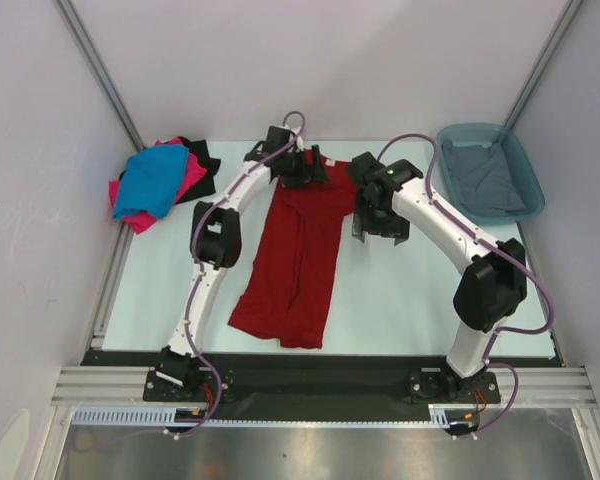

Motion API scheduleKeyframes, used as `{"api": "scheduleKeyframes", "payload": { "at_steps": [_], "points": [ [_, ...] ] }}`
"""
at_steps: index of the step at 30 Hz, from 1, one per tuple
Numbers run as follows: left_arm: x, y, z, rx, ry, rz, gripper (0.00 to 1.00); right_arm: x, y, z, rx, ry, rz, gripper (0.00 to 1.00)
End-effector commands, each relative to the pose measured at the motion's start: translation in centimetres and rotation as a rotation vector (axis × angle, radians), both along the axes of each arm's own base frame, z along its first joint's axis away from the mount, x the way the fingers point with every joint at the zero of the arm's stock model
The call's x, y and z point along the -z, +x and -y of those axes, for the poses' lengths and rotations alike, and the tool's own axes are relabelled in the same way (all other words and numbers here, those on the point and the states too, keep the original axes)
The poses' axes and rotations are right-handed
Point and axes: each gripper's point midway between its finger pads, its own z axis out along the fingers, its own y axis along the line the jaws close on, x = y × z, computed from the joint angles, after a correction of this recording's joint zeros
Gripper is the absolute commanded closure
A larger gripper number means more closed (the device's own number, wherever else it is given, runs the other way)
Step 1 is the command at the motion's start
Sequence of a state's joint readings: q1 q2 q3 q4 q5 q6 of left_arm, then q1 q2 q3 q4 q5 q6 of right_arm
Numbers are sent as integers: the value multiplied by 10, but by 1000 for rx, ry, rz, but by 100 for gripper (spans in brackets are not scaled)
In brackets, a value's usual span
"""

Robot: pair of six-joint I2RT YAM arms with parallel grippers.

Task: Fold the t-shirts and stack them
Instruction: Fold the tshirt

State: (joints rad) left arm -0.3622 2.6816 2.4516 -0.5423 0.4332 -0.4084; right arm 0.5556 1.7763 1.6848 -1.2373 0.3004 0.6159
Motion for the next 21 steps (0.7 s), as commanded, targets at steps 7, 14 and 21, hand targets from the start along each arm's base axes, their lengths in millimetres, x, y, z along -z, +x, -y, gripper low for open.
{"api": "scheduleKeyframes", "payload": {
  "at_steps": [7, 14, 21],
  "points": [
    [-10, 67, -157, -270, 147, 85, 0, 38, -23, -44, -74, 109, -129, 21],
    [-81, 41, -129, -151, -7, 133, 0, 52, -20, -73, -136, 313, -197, 21],
    [-181, -3, -77, 2, -201, 248, 0, 49, 12, -91, -237, 420, -158, 22]
  ]
}}
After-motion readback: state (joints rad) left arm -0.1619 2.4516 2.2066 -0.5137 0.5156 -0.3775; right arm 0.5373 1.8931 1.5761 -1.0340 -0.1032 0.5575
